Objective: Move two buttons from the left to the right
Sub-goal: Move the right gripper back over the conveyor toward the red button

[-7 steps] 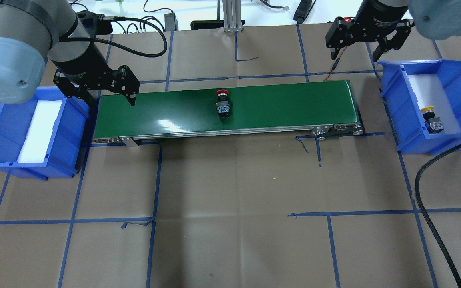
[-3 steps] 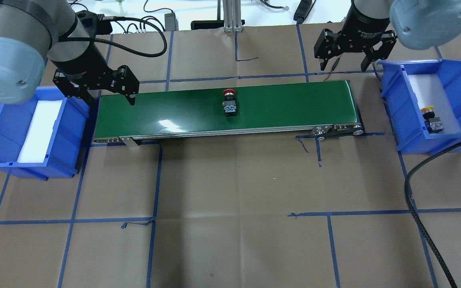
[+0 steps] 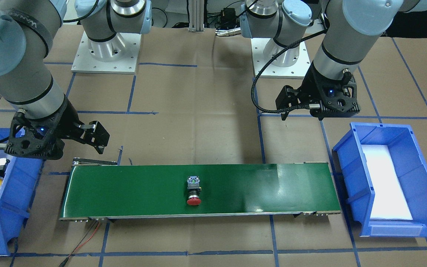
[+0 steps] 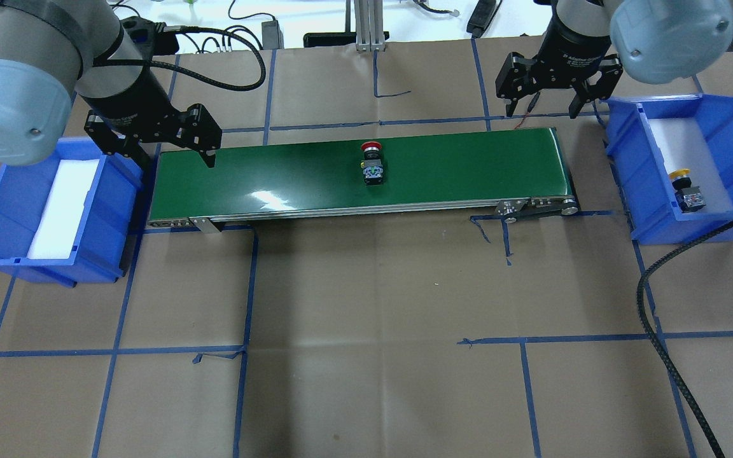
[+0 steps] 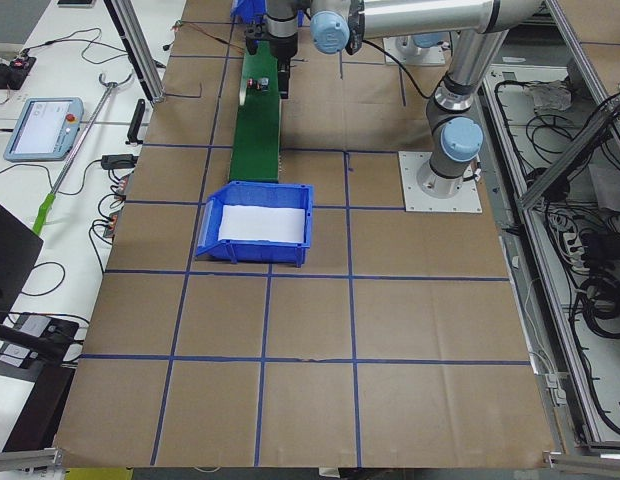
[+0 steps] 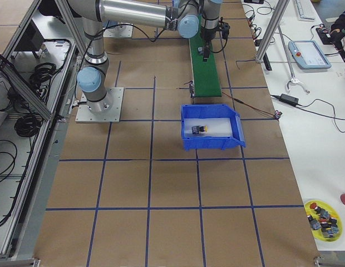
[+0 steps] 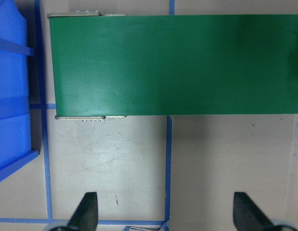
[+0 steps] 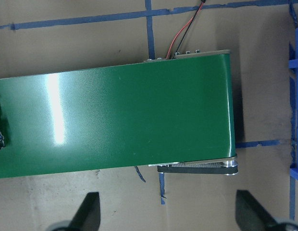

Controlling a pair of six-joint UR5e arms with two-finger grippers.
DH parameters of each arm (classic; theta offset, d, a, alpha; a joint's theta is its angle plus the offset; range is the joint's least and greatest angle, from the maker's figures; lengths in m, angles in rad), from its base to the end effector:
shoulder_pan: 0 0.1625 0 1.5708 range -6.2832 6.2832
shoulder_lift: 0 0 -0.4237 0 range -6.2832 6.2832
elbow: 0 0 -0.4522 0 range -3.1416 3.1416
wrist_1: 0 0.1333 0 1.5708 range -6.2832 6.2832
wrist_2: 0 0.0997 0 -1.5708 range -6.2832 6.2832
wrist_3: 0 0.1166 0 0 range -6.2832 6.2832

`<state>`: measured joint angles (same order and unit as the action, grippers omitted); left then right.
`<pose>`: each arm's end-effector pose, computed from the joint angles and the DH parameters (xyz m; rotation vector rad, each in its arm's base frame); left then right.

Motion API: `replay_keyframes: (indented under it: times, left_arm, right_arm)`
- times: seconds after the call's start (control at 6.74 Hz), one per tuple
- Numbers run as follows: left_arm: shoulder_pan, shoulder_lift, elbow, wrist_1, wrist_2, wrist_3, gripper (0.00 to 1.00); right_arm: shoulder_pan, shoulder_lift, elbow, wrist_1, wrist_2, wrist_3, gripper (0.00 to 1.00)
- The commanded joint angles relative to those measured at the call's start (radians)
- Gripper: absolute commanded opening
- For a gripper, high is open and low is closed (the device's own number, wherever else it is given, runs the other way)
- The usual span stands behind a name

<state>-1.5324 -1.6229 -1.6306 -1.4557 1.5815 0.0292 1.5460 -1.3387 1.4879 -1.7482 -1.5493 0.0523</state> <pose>-0.1100 -0.5762 0.4189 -0.0144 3.1307 -0.0044 0.1197 -0.6508 0.3939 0.1198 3.1171 -0.0435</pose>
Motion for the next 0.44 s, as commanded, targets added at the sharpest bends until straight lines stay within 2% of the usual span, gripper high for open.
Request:
replay_keyframes:
  times: [0.0,0.15,0.3]
  left_arm:
    - [0.001,0.0,0.0,0.0,0.0,0.0,1.0]
    - [0.0,0.0,0.002,0.0,0.0,0.0,1.0]
    - [0.0,0.0,0.002,0.0,-0.002,0.0,1.0]
  right_arm:
    - [0.008,0.022,0.0,-0.002,0.0,0.0,1.0]
    - [0.017,0.036,-0.009,-0.005,-0.07,0.01,1.0]
    - [0.029,0.053,-0.002,-0.005,-0.083,0.0,1.0]
